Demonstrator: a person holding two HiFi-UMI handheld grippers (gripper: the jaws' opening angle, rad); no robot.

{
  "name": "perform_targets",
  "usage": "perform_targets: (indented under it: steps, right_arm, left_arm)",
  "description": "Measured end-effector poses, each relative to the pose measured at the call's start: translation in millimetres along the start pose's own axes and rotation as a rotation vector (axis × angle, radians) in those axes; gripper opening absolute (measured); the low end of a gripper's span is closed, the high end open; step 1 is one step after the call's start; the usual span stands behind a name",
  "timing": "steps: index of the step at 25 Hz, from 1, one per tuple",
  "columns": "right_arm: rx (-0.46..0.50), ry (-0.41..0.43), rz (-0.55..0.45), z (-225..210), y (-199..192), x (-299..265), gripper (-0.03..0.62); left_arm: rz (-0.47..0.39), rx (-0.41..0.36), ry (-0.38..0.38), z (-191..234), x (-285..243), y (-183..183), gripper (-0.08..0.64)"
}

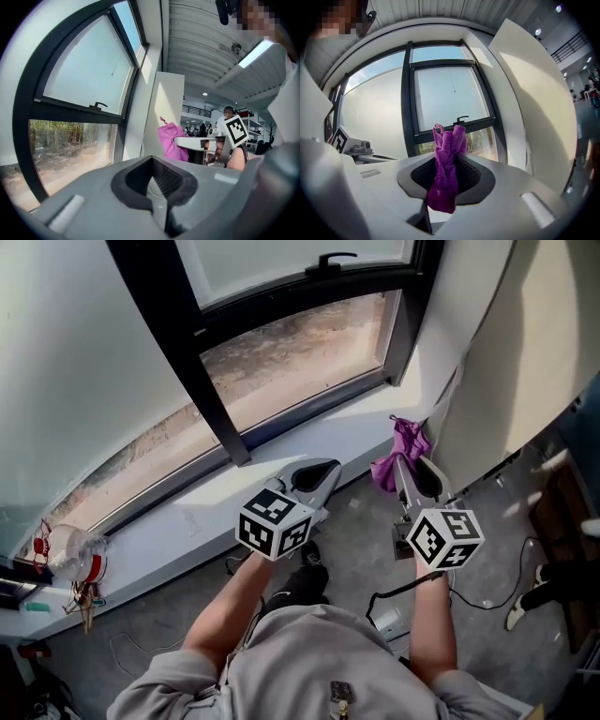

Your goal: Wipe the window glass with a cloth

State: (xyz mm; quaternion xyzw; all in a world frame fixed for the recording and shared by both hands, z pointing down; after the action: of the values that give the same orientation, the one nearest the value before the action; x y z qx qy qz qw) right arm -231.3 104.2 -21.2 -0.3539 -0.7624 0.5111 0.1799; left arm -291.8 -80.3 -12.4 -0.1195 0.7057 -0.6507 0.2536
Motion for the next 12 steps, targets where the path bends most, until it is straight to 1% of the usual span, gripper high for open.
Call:
perform_targets:
  steps: [5,8,12]
  right_arm:
    - [0.058,0.037,0.075,-20.7,9.5,-72.3,0.117]
    - [0.079,0.060,0.118,-31.5,17.6,-120.0,0.117]
    - [0.148,0.135,0.166,-33.8,27.3,-179.1,0.117]
  left_arm:
    - [-0.015,0.048,0.042,54.9,-42.4,-11.5,0.002]
    - [-0.008,0.086,0.081,92.7,-61.9,-16.0,0.002]
    - [-0.002,0.125,0.156,139.6,-82.5,-22.1,0.002]
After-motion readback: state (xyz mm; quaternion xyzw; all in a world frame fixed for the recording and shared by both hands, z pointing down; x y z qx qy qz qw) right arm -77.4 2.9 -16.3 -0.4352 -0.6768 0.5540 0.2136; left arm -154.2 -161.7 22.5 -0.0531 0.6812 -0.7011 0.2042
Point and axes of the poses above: the fingertips, and each gripper's own axes: x backward along the fingers, z to its left, y out of its top, the point moved 7 cm from there along x, backward along the fingers, and after that the axes turned 11 degrees about -x, right-handed, at the moved point
